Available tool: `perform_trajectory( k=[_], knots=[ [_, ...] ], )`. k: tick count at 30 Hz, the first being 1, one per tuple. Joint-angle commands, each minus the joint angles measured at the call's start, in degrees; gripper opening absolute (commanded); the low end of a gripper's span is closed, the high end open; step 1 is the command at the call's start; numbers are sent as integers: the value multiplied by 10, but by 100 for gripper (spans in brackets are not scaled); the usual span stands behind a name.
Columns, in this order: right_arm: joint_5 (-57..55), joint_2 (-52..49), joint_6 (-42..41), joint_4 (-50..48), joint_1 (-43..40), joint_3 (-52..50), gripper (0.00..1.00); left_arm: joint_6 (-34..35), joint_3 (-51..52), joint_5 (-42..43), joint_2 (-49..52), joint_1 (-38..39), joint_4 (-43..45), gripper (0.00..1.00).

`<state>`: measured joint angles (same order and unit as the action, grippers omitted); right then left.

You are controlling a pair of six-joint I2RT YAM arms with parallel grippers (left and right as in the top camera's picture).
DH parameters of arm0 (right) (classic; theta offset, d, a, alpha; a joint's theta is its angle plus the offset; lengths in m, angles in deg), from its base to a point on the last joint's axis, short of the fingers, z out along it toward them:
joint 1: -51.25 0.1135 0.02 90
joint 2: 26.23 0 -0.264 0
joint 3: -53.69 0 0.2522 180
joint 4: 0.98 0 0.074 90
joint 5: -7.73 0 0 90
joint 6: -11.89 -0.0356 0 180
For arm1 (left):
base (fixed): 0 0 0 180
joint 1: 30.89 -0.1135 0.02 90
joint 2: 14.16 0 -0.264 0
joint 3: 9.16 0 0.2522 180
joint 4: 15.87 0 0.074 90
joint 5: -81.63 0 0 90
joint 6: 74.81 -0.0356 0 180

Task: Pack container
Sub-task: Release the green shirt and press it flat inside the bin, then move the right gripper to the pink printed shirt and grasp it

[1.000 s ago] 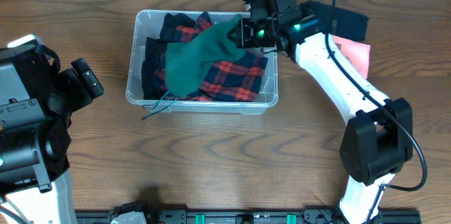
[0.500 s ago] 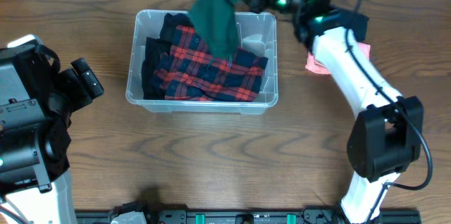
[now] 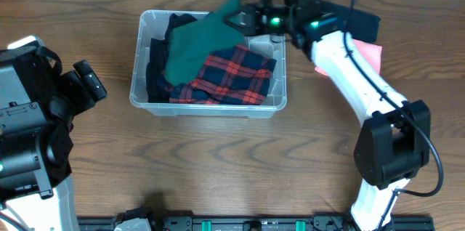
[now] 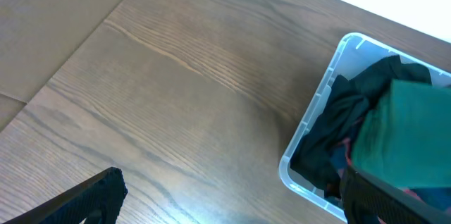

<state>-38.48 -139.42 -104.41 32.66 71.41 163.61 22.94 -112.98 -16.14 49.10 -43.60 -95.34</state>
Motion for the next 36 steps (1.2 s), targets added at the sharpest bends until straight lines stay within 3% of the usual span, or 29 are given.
perform_trajectory(
  k=[1,9,10,13,16,18,20,24,26,31,32,33,34,36],
  knots=[
    [-112,10,99,64,-23,6,1,7,-2,-4,0,-3,-1,98],
    [-305,10,191,202,-22,6,2,7,-2,-4,0,-3,-1,98],
    [-303,10,209,209,-22,6,6,7,-2,-4,0,-3,-1,98],
    [-298,21,236,227,-22,6,31,7,-2,-4,0,-3,-1,98],
    [-309,51,235,242,-29,6,47,7,-2,-4,0,-3,-1,98],
    [-309,85,229,241,-38,6,53,7,-2,-4,0,-3,-1,98],
    [-296,116,223,232,-41,6,48,7,-2,-4,0,-3,-1,98],
    [-220,158,221,209,-27,6,21,7,-2,-4,0,-3,-1,98],
    [-193,160,221,195,-7,6,22,7,-2,-4,0,-3,-1,98],
    [-336,153,193,188,14,6,21,7,-2,-4,0,-3,-1,98],
    [-348,153,182,186,9,6,28,7,-2,-4,0,-3,-1,98],
    [-353,153,177,183,-1,6,49,7,-2,-4,0,-3,-1,98],
    [-354,154,172,179,-14,6,61,7,-2,-4,0,-3,-1,98],
    [-354,154,162,177,-45,6,66,7,-2,-4,0,-3,-1,98]
  ],
)
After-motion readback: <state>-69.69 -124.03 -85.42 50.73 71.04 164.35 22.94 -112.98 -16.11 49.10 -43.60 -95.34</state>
